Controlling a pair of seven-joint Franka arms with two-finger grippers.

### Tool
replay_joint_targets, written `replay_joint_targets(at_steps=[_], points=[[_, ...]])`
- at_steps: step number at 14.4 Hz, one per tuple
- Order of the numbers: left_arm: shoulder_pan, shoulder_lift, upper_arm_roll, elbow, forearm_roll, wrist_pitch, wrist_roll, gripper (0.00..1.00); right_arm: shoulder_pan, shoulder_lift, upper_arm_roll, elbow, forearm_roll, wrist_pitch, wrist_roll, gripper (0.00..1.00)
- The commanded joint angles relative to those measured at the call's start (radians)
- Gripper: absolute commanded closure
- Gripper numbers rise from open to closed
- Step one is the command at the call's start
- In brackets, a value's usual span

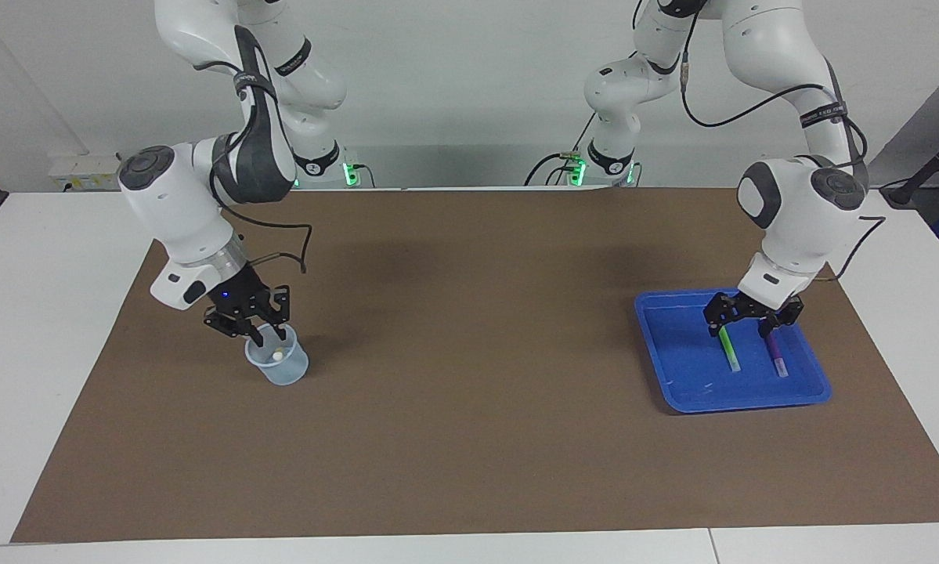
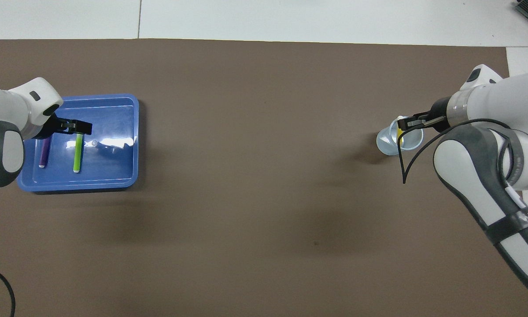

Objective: Right arm passes pens to left for tray arrangement

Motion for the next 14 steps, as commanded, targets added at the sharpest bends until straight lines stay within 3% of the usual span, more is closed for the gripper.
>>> replay_joint_targets(at_steps=[1,5,14], points=[[-0.006,-0.022,0.005,-0.012,0.007,-0.022,0.006,0.00,0.021,-0.003,0.003,-0.010,-0.028,0.006,0.013,0.60],[-0.005,-0.023,0.005,-0.016,-0.045,-0.022,-0.003,0.00,0.002,0.027,0.003,-0.013,-0.090,0.072,-0.032,0.60],[-0.008,-0.022,0.005,-0.013,-0.049,-0.026,-0.006,0.00,-0.015,0.063,0.001,-0.023,-0.093,0.135,-0.073,0.60]])
